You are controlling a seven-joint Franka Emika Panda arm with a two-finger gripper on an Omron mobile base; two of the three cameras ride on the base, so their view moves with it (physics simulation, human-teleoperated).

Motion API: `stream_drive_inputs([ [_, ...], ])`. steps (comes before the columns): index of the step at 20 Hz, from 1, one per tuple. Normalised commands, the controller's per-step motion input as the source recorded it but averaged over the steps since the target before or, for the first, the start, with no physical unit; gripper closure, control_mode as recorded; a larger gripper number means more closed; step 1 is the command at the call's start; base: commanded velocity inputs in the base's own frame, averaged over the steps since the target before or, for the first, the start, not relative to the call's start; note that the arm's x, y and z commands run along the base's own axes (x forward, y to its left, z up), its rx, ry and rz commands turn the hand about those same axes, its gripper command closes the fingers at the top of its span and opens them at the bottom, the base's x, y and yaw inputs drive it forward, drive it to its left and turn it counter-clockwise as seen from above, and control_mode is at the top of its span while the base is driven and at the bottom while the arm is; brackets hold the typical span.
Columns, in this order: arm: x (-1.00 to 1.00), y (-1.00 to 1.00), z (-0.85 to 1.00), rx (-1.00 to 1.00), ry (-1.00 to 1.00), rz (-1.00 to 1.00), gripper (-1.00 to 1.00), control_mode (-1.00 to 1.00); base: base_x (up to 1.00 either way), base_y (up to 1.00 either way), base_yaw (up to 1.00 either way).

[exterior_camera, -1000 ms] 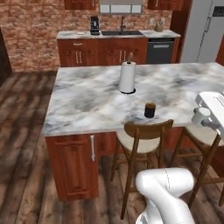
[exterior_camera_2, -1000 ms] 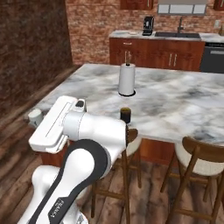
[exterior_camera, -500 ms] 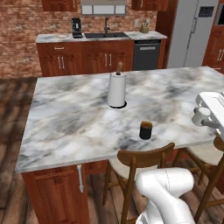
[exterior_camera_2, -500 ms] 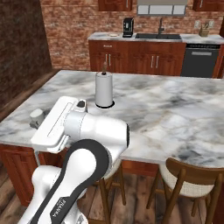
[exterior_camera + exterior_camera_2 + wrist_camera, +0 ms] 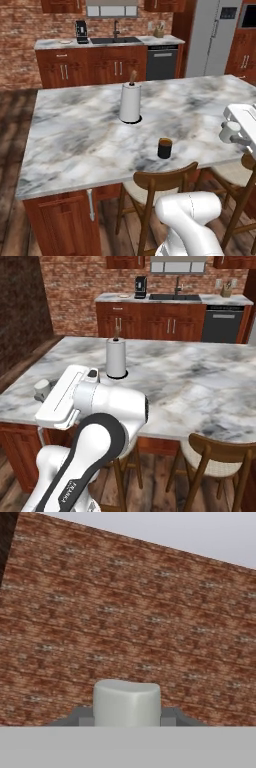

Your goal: Pick up the marshmallow and place it in the cup of hot chocolate on the dining counter.

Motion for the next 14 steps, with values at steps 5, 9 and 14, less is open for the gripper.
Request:
stream_drive_inputs([
  [5, 0.00, 0.00, 0.00, 0.00, 0.00, 0.00, 1.00, 1.00, 0.62, 0.00, -0.22],
  [9, 0.00, 0.00, 0.00, 0.00, 0.00, 0.00, 1.00, 1.00, 0.49, 0.00, -0.17],
  [14, 0.44, 0.00, -0.05, -0.01, 0.07, -0.11, 1.00, -1.00, 0.28, 0.00, -0.07],
])
